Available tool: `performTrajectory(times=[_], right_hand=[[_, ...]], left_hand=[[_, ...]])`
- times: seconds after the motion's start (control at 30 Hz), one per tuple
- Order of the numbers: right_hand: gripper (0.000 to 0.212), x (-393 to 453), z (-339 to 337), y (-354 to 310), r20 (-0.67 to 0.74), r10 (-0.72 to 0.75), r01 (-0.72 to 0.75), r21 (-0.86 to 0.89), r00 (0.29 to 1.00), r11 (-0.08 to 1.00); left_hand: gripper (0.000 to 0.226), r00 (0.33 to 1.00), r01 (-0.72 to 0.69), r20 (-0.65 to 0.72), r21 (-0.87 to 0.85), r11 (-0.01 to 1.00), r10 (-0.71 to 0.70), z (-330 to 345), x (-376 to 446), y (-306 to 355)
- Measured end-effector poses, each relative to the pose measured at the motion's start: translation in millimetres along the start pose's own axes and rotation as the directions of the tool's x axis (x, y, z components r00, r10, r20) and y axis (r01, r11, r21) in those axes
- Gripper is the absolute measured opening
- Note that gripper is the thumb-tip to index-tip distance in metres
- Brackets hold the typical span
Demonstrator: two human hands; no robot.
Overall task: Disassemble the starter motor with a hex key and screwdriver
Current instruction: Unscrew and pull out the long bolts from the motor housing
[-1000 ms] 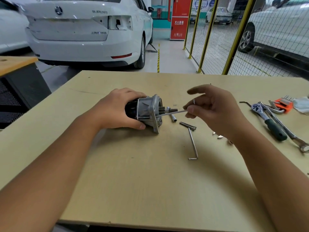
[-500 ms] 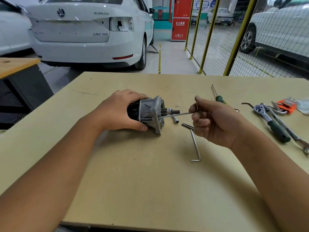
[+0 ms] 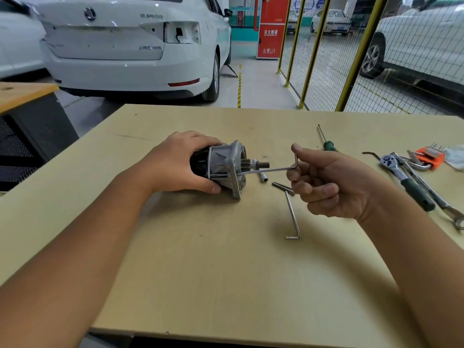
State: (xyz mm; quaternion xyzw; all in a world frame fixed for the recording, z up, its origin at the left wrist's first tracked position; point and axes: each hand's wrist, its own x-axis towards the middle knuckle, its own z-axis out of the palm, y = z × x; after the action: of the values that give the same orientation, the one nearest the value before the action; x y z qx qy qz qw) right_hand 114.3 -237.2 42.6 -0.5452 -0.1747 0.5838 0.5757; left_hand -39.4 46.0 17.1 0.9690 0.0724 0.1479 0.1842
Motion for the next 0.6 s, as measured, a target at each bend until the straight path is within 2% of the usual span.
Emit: performTrajectory(times=[0.2,0.3,0.37,0.43,0.47,0.5,0.6], right_hand=[[0.021,1.1,-6.0,-0.1,-0.061,-0.048,0.047,-0.026,0.997,0.999],[0.02,0.2,-12.1,3.2,-0.058,-0.195,0.178,-0.226,0.979,0.958],[0.011,-1.5,-14.2,4.4,-0.077,-0.321,0.24,-0.506,0.944,0.828],[0.009,-0.2,-14.8,6.0,-0.096,-0.387,0.182,-0.763,0.917,0.62],[0.008,2.1,-15.1,6.7,-0.115,-0.392,0.143,-0.809,0.913,0.571],[0.008,4.3,-15.0,7.5,-0.144,-0.386,0.122,-0.801,0.911,0.586],[0.011,8.7,-14.0,10.3,-0.217,-0.311,0.115,-0.621,0.925,0.775]], left_hand=[[0.099,1.0,0.003,0.0,-0.006,1.0,-0.003,-0.8,0.5,0.8],[0.1,1.0,0.006,0.002,0.003,1.0,-0.006,-0.6,-0.1,1.5],[0.1,1.0,0.014,0.001,0.004,1.0,-0.014,-1.3,-1.1,2.1],[0.1,1.0,0.016,0.0,0.006,1.0,-0.016,-2.2,-1.3,3.0],[0.101,1.0,0.014,0.001,0.008,1.0,-0.014,-2.5,-1.2,3.2],[0.101,1.0,0.014,0.003,0.008,1.0,-0.014,-2.8,-1.1,3.1],[0.101,1.0,0.02,0.009,0.004,1.0,-0.02,-2.8,-1.7,3.0]])
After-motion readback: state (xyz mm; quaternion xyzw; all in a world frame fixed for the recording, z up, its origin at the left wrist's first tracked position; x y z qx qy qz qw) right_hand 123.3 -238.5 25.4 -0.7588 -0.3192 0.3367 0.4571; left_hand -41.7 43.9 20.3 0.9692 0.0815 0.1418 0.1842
